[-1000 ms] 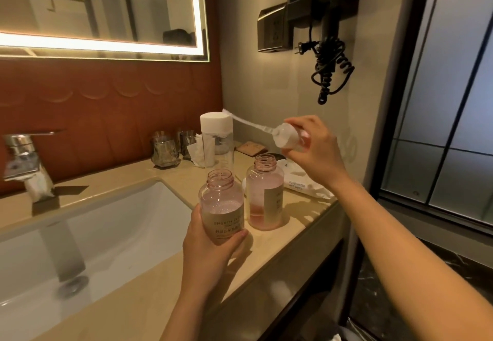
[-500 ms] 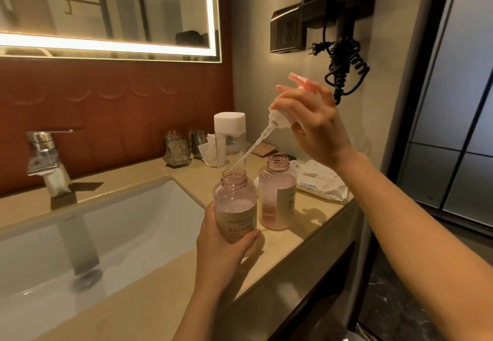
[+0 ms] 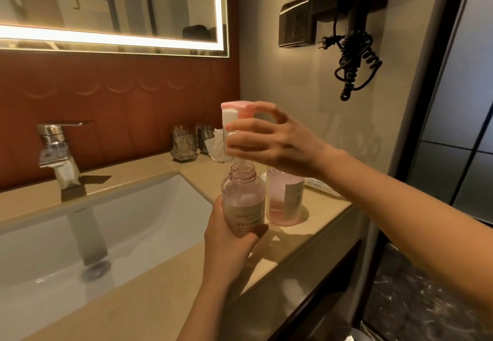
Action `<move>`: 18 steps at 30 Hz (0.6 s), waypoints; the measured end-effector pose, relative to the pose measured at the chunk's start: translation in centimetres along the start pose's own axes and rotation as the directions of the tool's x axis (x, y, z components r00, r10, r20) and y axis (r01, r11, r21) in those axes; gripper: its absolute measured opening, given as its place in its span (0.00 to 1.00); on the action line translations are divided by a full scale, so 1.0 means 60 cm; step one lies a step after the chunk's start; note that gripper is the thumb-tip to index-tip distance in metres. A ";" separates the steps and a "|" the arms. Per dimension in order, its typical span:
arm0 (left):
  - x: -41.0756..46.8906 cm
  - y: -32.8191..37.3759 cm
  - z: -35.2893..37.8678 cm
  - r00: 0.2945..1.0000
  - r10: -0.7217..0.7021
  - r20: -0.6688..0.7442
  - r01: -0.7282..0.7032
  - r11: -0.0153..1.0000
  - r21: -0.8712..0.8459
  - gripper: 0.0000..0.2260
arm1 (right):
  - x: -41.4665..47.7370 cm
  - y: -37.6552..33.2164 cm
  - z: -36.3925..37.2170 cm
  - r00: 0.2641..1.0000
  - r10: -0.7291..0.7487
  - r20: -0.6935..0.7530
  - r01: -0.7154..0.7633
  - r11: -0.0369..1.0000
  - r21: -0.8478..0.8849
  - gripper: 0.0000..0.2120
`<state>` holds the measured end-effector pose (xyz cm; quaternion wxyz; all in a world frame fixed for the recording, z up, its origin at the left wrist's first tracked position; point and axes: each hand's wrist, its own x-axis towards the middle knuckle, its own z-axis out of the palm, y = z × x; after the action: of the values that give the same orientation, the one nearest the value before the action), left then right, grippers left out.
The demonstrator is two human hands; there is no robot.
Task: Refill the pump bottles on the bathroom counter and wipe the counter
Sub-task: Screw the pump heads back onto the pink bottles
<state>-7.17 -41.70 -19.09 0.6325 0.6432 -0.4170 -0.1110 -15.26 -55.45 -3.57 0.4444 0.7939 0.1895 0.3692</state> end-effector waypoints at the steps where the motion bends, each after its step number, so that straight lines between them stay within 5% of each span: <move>1: 0.000 0.001 0.000 1.000 -0.007 0.004 0.007 1.000 -0.005 0.35 | 0.000 -0.004 -0.001 1.000 -0.016 0.022 0.016 1.000 0.007 0.20; 18: -0.005 0.009 0.004 0.999 -0.032 0.007 0.032 0.999 -0.025 0.35 | -0.027 -0.065 0.012 0.993 0.023 0.117 -0.036 0.993 0.110 0.30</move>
<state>-7.74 -41.57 -18.76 0.6373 0.6415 -0.4072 -0.1285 -15.67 -54.77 -7.76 0.4040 0.8403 0.1720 0.3181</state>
